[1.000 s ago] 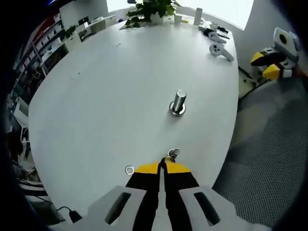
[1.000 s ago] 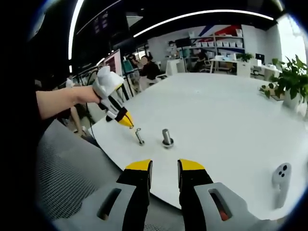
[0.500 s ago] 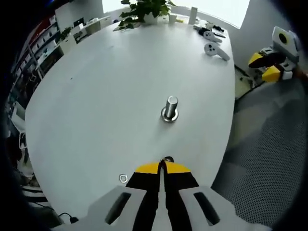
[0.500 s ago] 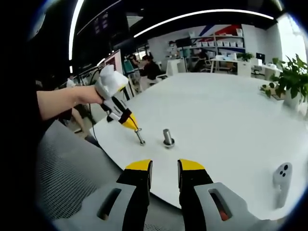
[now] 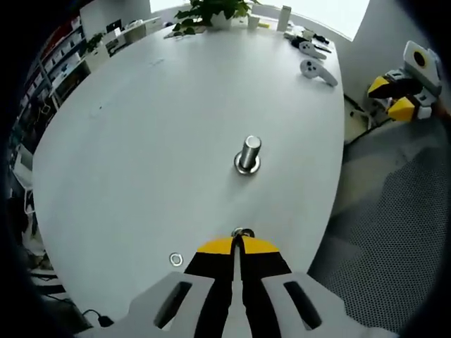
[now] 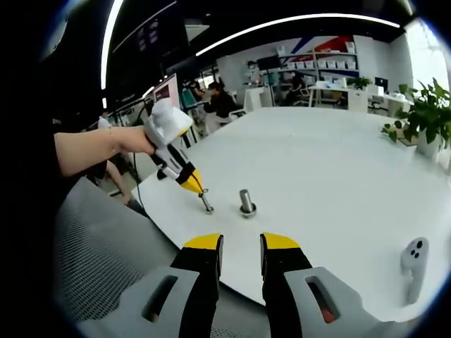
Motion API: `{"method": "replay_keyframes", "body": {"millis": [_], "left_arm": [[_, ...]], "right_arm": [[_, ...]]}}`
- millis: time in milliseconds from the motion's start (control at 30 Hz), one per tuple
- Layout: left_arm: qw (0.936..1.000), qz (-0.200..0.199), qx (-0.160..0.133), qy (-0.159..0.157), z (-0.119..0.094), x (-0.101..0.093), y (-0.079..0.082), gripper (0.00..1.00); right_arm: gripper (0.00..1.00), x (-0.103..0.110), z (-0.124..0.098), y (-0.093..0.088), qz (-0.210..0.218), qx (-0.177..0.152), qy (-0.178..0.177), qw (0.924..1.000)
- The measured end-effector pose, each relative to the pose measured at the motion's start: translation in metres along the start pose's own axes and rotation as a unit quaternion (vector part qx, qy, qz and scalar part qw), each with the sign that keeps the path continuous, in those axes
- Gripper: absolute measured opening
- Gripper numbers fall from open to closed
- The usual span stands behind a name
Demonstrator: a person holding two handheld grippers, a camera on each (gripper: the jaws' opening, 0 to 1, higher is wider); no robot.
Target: Place the washer onto the threaded stud by aligning its center hole with the stud, sliding it down to the base, and recovering from edge contact or off-axis alignment until the washer reaches the visible bottom stop.
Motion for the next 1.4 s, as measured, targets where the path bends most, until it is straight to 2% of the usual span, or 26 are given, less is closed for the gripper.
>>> {"method": "replay_keyframes", "body": {"millis": [300, 600, 733, 933, 1067, 1233, 1400], "left_arm": [[1.0, -0.003, 0.005, -0.007, 0.0014, -0.0001, -0.0001, 0.01], [1.0, 0.0, 0.001, 0.006, 0.0002, 0.0038, 0.0002, 0.07], [0.9999, -0.006, -0.007, 0.008, -0.0026, 0.0058, -0.0001, 0.06], [0.9999, -0.006, 0.002, 0.009, -0.0006, 0.0063, -0.003, 0.05], [0.9999, -0.009, -0.011, 0.006, -0.0027, 0.004, 0.0006, 0.05], [0.9999, -0.008, -0.007, 0.013, -0.0003, 0.0075, 0.0004, 0.05], [0.9998, -0.012, -0.015, 0.01, 0.0003, 0.0068, 0.0034, 0.05]], "right_arm": [[0.23, 0.0007, 0.0001, -0.0003, 0.001, -0.001, 0.001, 1.0], [0.23, 0.0004, 0.0003, -0.0003, 0.0, 0.001, 0.002, 1.0], [0.23, 0.0001, 0.0004, -0.0001, 0.0, 0.001, 0.002, 1.0], [0.23, 0.0, 0.0006, -0.0001, -0.001, 0.003, 0.003, 1.0], [0.23, -0.0004, 0.0005, -0.0001, -0.001, 0.003, 0.002, 1.0], [0.23, -0.0005, 0.0006, -0.0001, -0.003, 0.004, 0.002, 1.0], [0.23, -0.0012, 0.0001, -0.0002, -0.001, 0.002, -0.001, 1.0]]}}
Point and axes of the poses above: the point that each gripper's makers call its tool centre point, and the gripper's own axes: z roughly forward along the fingers, x roughly to its left, y roughly out of its top, the point moved 7 cm from there along -z, roughly backward along the fingers, and after that the axes turned 1 degree about z, right-handed, at the moved point
